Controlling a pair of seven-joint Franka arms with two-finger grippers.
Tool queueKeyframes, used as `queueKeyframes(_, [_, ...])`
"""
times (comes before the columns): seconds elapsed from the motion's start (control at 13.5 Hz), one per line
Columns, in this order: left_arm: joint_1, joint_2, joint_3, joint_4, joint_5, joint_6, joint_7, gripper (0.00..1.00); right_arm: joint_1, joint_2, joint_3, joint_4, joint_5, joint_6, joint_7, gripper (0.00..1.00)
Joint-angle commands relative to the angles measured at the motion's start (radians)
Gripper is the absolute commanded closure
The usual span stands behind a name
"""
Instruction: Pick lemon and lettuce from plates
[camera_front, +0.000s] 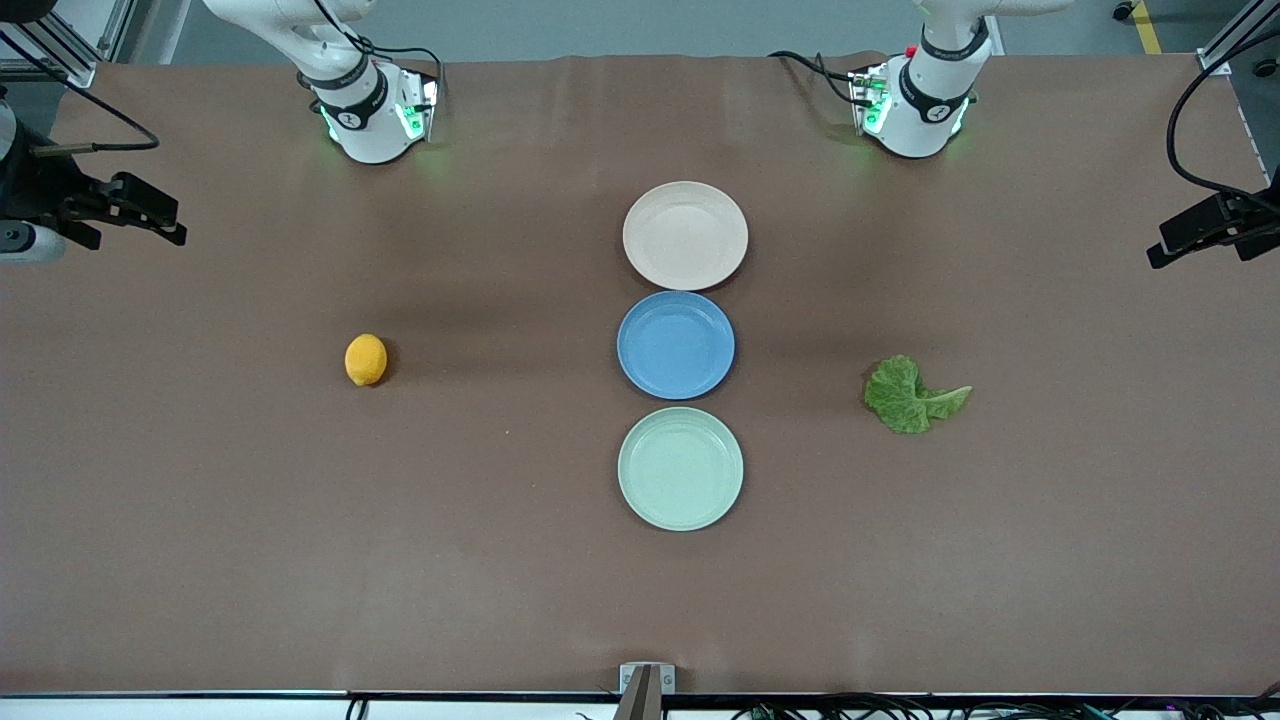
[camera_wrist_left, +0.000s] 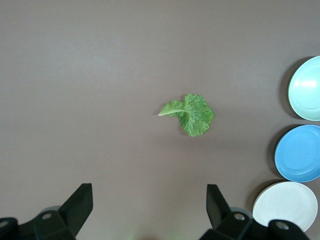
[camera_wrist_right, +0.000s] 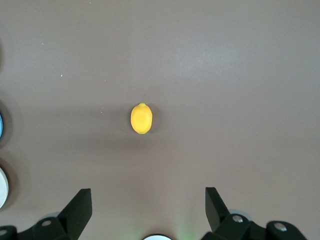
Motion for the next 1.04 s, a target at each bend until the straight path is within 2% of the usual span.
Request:
queueKeyframes(0.0, [-0.002, -0.004, 0.003, 0.01, -0.002, -0.006, 0.017, 0.0, 0.004, -0.023, 0.001, -0.033, -0.006, 0.03, 0.004, 0.0])
queueKeyframes(0.37, [-0.004, -0.004, 0.002, 0.012, -0.004, 0.004, 0.011, 0.0, 0.002, -0.02, -0.001, -0.033, 0.0, 0.086, 0.004, 0.0])
queueKeyframes(0.97, [-0.004, -0.004, 0.002, 0.01, -0.004, 0.011, 0.008, 0.0, 0.002, -0.011, 0.001, -0.027, 0.006, 0.081, 0.005, 0.0])
